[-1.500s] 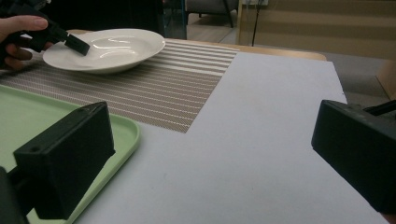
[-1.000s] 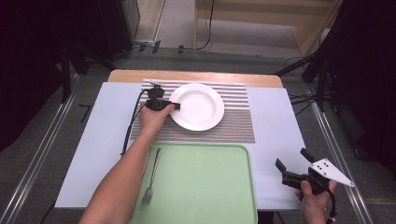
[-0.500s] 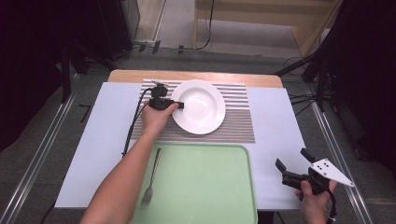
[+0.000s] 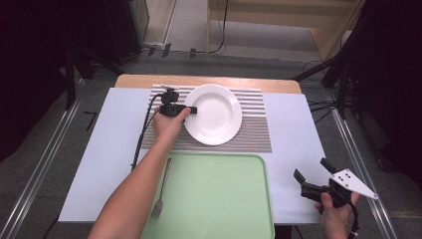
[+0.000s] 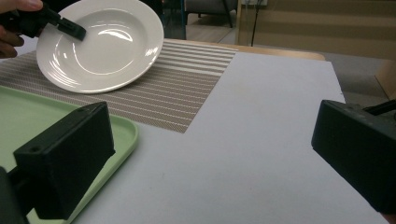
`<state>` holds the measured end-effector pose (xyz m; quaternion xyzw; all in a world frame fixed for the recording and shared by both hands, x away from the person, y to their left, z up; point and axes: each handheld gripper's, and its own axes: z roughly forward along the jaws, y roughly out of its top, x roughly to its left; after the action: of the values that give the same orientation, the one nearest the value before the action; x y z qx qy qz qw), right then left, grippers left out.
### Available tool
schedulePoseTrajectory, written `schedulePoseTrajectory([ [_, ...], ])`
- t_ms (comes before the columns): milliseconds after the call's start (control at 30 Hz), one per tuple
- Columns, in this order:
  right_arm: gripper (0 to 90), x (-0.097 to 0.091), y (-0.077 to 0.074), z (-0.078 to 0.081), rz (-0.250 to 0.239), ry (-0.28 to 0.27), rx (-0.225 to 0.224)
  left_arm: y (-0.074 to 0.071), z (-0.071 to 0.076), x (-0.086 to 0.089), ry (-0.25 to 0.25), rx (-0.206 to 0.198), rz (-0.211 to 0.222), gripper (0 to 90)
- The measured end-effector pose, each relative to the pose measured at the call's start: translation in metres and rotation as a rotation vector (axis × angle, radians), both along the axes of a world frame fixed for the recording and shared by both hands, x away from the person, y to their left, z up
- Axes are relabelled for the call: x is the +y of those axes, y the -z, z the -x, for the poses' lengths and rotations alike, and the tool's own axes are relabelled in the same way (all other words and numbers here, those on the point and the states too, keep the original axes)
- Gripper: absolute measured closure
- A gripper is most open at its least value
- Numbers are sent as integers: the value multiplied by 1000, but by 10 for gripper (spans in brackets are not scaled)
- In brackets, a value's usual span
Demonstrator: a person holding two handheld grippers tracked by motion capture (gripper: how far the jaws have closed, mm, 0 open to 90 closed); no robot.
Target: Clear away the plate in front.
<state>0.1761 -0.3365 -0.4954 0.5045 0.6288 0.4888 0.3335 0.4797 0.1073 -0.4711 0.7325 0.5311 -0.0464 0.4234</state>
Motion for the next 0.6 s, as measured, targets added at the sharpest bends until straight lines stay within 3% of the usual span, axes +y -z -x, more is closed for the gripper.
schedulePoseTrajectory([
  [167,0,0,0,0,-4,0,7,-5,1,5,6,-15,8,819],
  [267,0,0,0,0,-2,1,6,-10,3,9,13,-25,42,820],
  [600,0,1,0,0,7,-3,-5,-25,14,14,55,-45,88,819],
])
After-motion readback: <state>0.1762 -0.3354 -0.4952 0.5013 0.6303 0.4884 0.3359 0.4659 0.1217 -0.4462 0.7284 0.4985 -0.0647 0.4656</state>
